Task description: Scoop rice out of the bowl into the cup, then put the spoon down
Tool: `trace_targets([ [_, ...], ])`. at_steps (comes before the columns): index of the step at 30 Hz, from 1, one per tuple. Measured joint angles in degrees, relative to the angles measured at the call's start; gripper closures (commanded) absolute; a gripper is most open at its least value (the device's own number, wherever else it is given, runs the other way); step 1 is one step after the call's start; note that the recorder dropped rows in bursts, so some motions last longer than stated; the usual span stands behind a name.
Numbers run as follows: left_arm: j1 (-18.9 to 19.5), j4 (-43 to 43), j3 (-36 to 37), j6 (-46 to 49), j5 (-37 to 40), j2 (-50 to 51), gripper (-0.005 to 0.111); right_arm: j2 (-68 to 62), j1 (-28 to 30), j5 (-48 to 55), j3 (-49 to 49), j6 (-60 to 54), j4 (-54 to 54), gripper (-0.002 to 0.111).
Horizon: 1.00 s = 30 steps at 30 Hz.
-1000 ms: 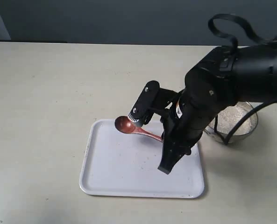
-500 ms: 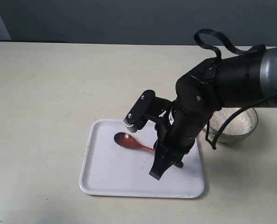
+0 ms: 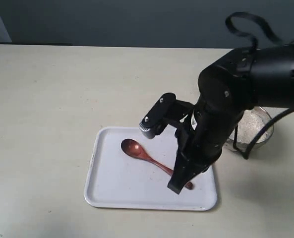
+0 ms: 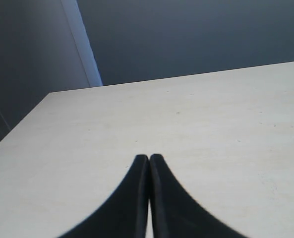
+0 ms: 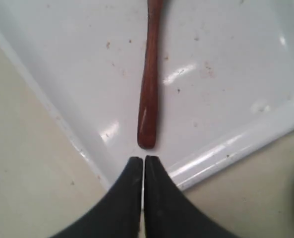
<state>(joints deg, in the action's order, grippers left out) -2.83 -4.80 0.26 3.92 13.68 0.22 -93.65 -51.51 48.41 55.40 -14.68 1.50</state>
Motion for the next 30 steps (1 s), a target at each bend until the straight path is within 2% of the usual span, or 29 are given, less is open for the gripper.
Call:
trace_targets([
  [15, 0.0, 0.0, 0.0, 0.0, 0.0, 0.0, 0.106, 31.6, 0.0, 0.3, 0.0, 13.5, -1.5, 0.108],
  [18, 0.0, 0.0, 0.0, 0.0, 0.0, 0.0, 0.106, 36.6, 0.0, 0.8, 0.0, 15.1, 0.9, 0.108],
  [24, 0.0, 0.0, 0.0, 0.0, 0.0, 0.0, 0.106, 43.4, 0.0, 6.1, 0.0, 16.7, 4.1, 0.108],
  [30, 0.0, 0.0, 0.0, 0.0, 0.0, 0.0, 0.106, 47.2, 0.0, 3.3, 0.0, 17.1, 3.0, 0.108],
])
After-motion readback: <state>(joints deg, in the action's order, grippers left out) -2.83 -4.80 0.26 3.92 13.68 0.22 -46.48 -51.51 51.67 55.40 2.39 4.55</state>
